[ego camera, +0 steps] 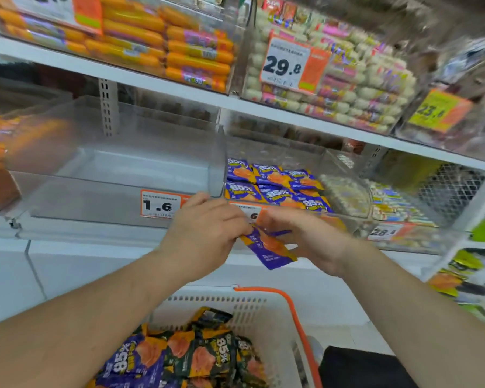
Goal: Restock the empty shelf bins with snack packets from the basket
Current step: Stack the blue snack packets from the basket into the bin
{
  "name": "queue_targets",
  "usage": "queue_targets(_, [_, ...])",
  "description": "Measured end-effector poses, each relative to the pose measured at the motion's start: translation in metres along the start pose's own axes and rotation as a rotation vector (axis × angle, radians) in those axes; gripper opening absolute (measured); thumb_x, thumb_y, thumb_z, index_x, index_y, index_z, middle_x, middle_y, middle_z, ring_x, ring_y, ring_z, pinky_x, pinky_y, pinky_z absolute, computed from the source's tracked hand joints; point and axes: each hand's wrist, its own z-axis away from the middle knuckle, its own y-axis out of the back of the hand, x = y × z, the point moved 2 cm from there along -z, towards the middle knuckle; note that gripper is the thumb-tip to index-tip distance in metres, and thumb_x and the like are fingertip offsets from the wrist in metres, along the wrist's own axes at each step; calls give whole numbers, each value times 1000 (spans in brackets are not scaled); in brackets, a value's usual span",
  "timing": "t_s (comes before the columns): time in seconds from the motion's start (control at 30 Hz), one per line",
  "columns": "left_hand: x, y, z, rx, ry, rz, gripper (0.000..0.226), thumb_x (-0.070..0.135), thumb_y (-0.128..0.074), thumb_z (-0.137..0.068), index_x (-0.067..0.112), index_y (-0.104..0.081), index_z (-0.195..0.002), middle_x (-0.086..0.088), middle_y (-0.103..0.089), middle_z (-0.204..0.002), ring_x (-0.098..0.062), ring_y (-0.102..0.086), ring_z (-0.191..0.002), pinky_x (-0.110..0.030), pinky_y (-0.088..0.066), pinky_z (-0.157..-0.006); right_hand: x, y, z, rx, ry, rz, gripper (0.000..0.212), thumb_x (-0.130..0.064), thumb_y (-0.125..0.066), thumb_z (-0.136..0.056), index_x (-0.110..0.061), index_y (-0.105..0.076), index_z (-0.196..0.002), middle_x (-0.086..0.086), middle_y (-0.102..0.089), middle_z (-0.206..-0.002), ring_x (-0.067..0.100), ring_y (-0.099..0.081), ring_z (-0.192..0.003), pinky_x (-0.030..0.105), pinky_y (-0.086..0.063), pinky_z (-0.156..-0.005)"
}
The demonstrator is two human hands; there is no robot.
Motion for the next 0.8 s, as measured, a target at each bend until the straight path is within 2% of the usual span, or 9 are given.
queue_targets(0.03, [1, -1, -3, 15, -8, -29, 25, 14, -50, -78, 23, -73, -81, 6, -69, -82, -21, -60, -75, -34, -34, -68, -4, -8, 1, 21, 22, 91, 20, -43, -68, -83, -24, -62, -82, -7, -63, -81, 9, -59, -74, 23, -44, -68])
queue_targets(0.1, [0, -5, -6, 42, -3, -56, 26, 11, -51, -77, 22, -73, -80, 8, -70, -82, -21, -64, -73, -35, -33, -70, -6, -18, 1, 66, 54, 202, 32, -46, -74, -76, -22, -54, -83, -9, -53, -71, 9, -48, -66, 24, -36, -60])
queue_targets(0.3, [-3, -7, -19, 187, 17, -58, 27, 7, -51, -79, 22, -74, -78, 8, -71, -80, -21, -65, -71, -36, -35, -68, -1, -22, 1, 162, 83, 166, 49, -39, -79, -57, -23, -57, -98, -3, -53, -88, 12, -49, -77, 28, -38, -68])
queue_targets(0.4, [-6, -14, -26, 210, 91, -53, 20, 18, -61, -81, 23, -75, -95, 6, -72, -100, -19, -60, -93, -36, -36, -75, 0, -10, -5, 312, 156, 52, 50, -39, -78, -58, -21, -61, -102, -1, -63, -101, 18, -61, -91, 29, -47, -74])
queue_targets(0.5, [-15, -25, -27, 49, 299, -107, 54, 30, -74, -73, 20, -64, -124, -6, -58, -133, -25, -45, -119, -41, -35, -89, 1, 20, -18, 568, 252, 113, 44, -48, -73, -59, -45, -62, -101, -13, -59, -110, 16, -62, -105, 37, -51, -91])
queue_targets(0.57, [-20, -33, -24, -114, 400, -142, 75, 35, -81, -68, 22, -54, -137, -15, -46, -143, -31, -35, -127, -48, -37, -95, -2, 44, -25, 710, 318, 244, 38, -48, -73, -67, -53, -62, -103, -7, -57, -120, 14, -55, -115, 38, -46, -100])
queue_targets(0.67, [-23, -46, -15, -280, 467, -162, 84, 38, -85, -61, 24, -52, -137, -21, -43, -143, -36, -37, -127, -54, -39, -94, -4, 78, -33, 824, 301, 249, 49, -49, -70, -74, -34, -66, -120, -2, -53, -129, 10, -52, -118, 35, -42, -106])
queue_targets(0.73, [-23, -52, -10, -337, 498, -156, 81, 38, -86, -58, 26, -57, -132, -21, -44, -142, -38, -43, -123, -54, -40, -94, -9, 94, -36, 861, 322, 146, 55, -57, -67, -68, -30, -70, -116, -5, -62, -121, 8, -59, -111, 38, -46, -103])
queue_targets(0.8, [-22, -55, -8, -347, 506, -150, 77, 35, -86, -56, 26, -60, -128, -22, -42, -143, -41, -48, -119, -55, -40, -93, -15, 106, -40, 892, 378, 128, 52, -54, -66, -74, -27, -70, -117, -7, -65, -117, 9, -59, -110, 39, -45, -104])
